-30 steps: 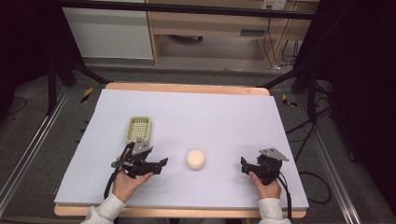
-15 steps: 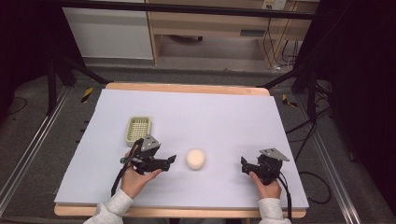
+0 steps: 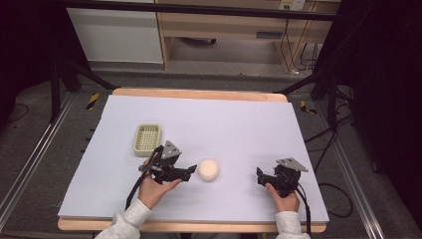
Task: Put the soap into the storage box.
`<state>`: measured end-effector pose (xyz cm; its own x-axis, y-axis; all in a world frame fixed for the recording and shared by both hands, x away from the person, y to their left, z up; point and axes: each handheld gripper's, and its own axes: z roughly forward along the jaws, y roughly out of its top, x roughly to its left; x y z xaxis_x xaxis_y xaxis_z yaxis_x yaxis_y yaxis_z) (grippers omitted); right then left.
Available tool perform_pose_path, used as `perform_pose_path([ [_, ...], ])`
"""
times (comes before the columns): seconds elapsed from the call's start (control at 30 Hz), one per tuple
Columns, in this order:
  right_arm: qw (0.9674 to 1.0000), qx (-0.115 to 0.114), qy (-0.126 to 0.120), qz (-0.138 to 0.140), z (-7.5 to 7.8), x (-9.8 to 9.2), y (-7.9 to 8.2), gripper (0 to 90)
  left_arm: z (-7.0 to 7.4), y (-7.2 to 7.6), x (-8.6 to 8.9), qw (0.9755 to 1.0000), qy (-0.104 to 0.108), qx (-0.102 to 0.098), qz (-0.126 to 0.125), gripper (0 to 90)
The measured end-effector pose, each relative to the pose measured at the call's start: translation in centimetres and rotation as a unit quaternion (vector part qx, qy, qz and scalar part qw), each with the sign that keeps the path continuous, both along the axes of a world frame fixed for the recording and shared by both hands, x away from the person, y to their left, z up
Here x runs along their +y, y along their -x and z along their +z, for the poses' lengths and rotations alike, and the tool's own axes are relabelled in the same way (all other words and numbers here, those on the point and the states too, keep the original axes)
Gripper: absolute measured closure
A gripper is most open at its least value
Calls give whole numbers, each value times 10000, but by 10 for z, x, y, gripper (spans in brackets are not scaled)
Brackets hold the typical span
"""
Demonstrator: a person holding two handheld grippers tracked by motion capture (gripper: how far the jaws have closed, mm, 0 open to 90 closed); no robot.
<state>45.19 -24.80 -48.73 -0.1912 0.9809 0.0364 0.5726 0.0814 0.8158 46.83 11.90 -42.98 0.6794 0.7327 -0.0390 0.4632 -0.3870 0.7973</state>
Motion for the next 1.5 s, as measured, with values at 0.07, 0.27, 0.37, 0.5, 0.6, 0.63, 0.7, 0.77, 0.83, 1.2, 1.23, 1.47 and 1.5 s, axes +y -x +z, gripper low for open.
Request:
perform_pose_path([
  [0.07, 10000, -21, -2, -7, 0, 0, 0, 46, 0, -1, -3, 10000, -6, 5, -20, 231],
  [0.27, 10000, -18, -4, -3, 0, 0, 0, 45, 0, -1, -14, 9999, -26, 36, -101, 223],
  [0.37, 10000, -24, -3, 0, 0, 0, 0, 46, 0, -2, -18, 9999, -70, 47, -136, 215],
  [0.5, 10000, -18, -5, 3, 0, 0, 0, 46, -3, -3, -27, 9997, -129, 104, -202, 205],
  [0.6, 10000, -18, -5, 5, 0, 0, 0, 46, -5, -4, -32, 9994, -189, 146, -236, 194],
  [0.63, 10000, -18, -5, 5, 0, 0, 0, 46, -5, -4, -32, 9994, -189, 146, -236, 194],
  [0.7, 10000, -19, 10, 8, 0, 0, 0, 46, -7, -5, -36, 9994, -188, 167, -243, 193],
  [0.77, 10000, -21, -5, 4, 0, 0, 0, 46, -8, -5, -39, 9993, -196, 173, -261, 190],
  [0.83, 10000, -19, -3, 5, 0, 0, 0, 46, -9, -6, -42, 9993, -201, 194, -268, 189],
  [1.2, 10000, -26, 17, 10, 0, 1, 1, 46, -17, -9, -55, 9985, -305, 307, -326, 167],
  [1.23, 10000, -26, 17, 10, 0, 1, 1, 46, -18, -10, -56, 9985, -301, 327, -330, 167],
  [1.47, 10000, -26, 12, 25, 0, 0, 0, 46, -23, -14, -62, 9978, -408, 388, -345, 166],
  [1.5, 10000, -23, 10, 24, 0, 0, 0, 46, -24, -14, -63, 9978, -411, 407, -335, 165],
])
